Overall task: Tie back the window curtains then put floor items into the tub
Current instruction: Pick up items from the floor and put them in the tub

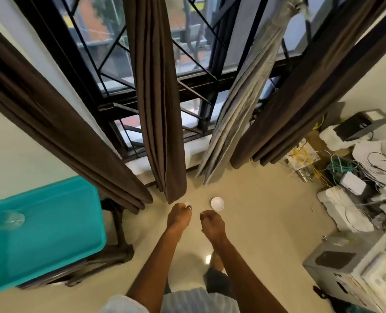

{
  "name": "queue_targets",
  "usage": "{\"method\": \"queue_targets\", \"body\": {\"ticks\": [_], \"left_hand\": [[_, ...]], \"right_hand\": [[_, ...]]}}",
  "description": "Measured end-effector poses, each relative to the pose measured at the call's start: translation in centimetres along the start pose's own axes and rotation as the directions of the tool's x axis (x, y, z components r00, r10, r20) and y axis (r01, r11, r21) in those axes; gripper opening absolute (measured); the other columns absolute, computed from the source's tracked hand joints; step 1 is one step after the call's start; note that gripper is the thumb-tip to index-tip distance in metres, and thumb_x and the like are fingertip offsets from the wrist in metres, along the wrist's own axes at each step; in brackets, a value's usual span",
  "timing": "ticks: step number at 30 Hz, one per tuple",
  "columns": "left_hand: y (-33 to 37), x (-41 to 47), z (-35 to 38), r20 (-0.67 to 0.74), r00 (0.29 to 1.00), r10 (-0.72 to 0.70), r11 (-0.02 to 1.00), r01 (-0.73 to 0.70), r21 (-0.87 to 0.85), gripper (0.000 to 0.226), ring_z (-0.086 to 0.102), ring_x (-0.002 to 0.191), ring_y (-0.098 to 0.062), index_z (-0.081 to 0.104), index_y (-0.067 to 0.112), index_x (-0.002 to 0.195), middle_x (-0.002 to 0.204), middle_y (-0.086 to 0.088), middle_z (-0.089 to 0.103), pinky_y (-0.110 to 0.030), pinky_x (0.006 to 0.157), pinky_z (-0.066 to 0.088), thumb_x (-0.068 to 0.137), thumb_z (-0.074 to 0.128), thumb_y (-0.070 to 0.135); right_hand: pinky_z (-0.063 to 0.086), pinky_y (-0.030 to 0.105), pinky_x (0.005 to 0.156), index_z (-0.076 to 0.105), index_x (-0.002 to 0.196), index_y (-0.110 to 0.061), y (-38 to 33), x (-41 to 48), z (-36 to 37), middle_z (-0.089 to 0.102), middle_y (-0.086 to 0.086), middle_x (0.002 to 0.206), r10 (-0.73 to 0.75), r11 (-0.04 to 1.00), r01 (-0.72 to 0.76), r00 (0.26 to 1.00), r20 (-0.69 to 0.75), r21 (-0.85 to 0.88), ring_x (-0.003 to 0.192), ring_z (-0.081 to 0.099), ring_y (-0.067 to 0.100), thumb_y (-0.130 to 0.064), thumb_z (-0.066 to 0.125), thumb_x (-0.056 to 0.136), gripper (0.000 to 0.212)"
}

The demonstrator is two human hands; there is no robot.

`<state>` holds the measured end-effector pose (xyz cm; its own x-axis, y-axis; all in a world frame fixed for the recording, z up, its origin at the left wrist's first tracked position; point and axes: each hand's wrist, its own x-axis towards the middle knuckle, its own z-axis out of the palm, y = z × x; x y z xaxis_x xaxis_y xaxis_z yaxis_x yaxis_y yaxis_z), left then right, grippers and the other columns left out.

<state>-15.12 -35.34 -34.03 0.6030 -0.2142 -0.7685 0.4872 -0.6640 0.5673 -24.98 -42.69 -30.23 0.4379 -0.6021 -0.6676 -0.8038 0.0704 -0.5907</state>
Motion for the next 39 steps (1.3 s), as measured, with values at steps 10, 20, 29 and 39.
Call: {"method": "queue_targets", "body": {"ticks": [10, 20, 29, 39], "left_hand": [[2.4, -0.3, 7.2, -0.095, 0.99, -0.105, 0.99, 0.095, -0.102, 0.038, 0.066, 0.111, -0.032, 0.063, 0.019, 0.113, 0.121, -0.011, 0.068, -0.048, 0.1, 0.053, 0.084, 0.054, 0.041], [2.4, 1.9, 8.3, -0.127, 0.982, -0.137, 0.991, 0.135, -0.025, 0.039, 0.065, 0.112, -0.027, 0.06, 0.019, 0.126, 0.123, -0.006, 0.067, -0.046, 0.1, 0.053, 0.092, 0.055, 0.037], [-2.9, 11.5, 9.3, -0.071, 0.99, -0.119, 0.984, 0.127, 0.126, 0.04, 0.064, 0.112, -0.027, 0.057, 0.016, 0.131, 0.125, -0.006, 0.067, -0.042, 0.101, 0.051, 0.097, 0.053, 0.037], [-13.0, 33.4, 15.2, -0.041, 0.996, -0.08, 0.966, 0.088, 0.242, 0.035, 0.055, 0.125, -0.031, 0.058, 0.008, 0.132, 0.138, -0.013, 0.058, -0.035, 0.106, 0.042, 0.102, 0.045, 0.019]], "right_hand": [[0.056, 0.047, 0.095, 0.065, 0.082, -0.032, 1.1, 6.7, -6.7, 0.069, -0.001, 0.095, -0.014, 0.998, 0.006, 0.991, 0.133, 0.063, 0.1, 0.067, 0.027, -0.02, 0.055, 0.091, 0.018], [0.054, 0.046, 0.097, 0.061, 0.098, -0.029, 0.9, 9.8, -7.7, 0.068, 0.004, 0.108, -0.012, 0.999, 0.026, 0.958, 0.285, -0.045, 0.106, 0.066, 0.026, -0.018, 0.052, 0.095, 0.014], [0.05, 0.042, 0.105, 0.065, 0.117, -0.008, 4.7, 19.5, -1.8, 0.068, 0.009, 0.121, 0.006, 0.953, 0.091, 0.948, 0.319, -0.288, 0.113, 0.064, 0.029, -0.02, 0.05, 0.099, 0.026], [0.039, 0.035, 0.112, 0.062, 0.129, -0.01, 17.1, 38.5, 10.6, 0.063, 0.006, 0.135, 0.021, 0.937, 0.096, 0.944, 0.328, -0.337, 0.125, 0.057, 0.028, -0.017, 0.051, 0.1, 0.032]]}}
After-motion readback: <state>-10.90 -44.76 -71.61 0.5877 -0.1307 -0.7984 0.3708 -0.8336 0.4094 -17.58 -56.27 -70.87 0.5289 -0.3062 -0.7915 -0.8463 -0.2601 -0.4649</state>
